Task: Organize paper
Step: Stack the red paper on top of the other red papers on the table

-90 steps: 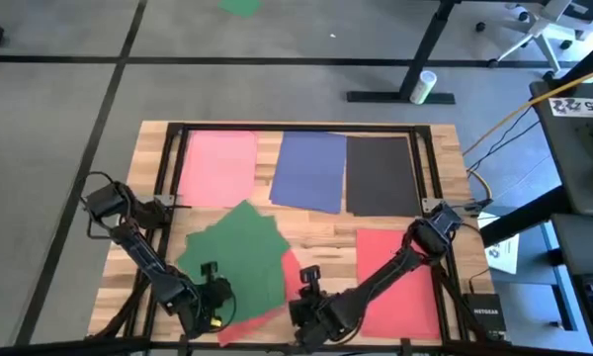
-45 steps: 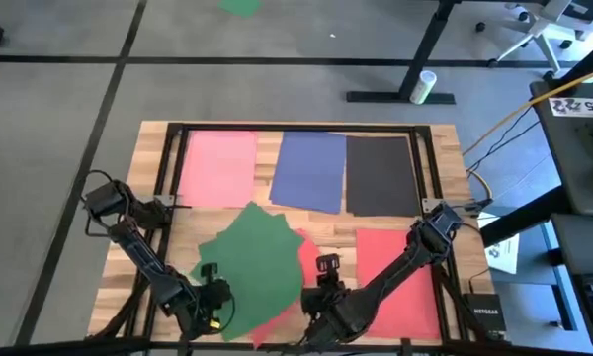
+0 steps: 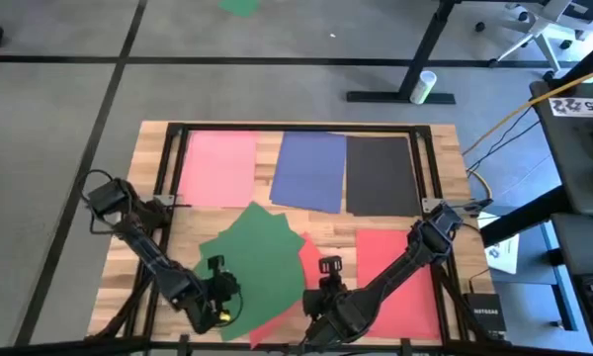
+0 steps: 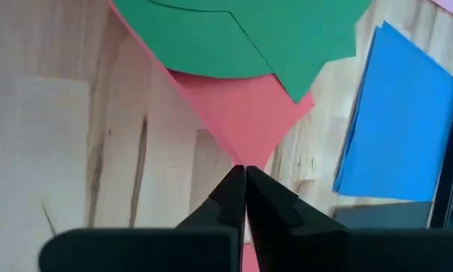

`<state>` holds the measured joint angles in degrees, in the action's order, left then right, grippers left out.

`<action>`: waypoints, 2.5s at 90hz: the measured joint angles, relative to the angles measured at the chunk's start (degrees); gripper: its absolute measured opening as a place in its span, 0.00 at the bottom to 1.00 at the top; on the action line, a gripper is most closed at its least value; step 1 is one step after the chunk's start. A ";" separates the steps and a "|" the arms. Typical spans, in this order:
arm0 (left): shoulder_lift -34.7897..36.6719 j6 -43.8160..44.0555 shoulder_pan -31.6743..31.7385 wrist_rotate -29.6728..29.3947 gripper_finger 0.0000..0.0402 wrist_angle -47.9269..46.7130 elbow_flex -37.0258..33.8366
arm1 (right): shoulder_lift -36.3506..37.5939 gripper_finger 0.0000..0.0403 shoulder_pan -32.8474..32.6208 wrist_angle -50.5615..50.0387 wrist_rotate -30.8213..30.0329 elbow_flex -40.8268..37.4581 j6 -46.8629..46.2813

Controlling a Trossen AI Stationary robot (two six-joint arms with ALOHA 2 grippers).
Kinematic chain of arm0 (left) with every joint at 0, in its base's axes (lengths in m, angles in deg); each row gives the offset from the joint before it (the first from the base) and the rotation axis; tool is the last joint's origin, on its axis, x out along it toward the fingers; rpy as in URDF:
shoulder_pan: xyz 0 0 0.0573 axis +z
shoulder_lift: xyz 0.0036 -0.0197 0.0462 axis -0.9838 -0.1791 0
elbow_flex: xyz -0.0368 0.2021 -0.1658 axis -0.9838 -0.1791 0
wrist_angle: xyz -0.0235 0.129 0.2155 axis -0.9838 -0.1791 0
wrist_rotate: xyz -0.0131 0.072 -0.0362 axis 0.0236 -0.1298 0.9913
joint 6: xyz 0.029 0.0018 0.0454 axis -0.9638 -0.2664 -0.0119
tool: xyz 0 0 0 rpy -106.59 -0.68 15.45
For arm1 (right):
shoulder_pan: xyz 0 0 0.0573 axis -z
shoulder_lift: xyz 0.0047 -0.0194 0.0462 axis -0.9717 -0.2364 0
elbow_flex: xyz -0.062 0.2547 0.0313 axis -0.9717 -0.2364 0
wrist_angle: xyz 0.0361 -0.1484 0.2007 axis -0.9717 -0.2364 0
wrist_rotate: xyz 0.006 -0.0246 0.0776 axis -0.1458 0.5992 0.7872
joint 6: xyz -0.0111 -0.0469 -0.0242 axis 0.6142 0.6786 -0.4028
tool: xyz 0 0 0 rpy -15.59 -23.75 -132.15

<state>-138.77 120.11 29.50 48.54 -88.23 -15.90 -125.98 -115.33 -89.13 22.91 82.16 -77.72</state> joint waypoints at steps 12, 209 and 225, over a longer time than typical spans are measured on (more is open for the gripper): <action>-1.34 -5.16 3.59 5.50 0.00 2.69 0.07 | 0.00 0.00 0.00 0.00 1.40 0.00 -0.02; -5.03 18.26 -9.35 3.36 0.00 -5.29 -2.45 | -14.59 0.43 -2.05 18.54 -15.67 -4.42 4.23; -5.03 17.32 -9.35 3.32 0.00 -4.67 -2.51 | -14.60 0.43 -2.09 15.08 -17.22 -4.42 1.52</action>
<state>-143.80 137.43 20.15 51.86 -92.91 -18.41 -140.58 -117.42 -74.05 5.70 77.75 -76.21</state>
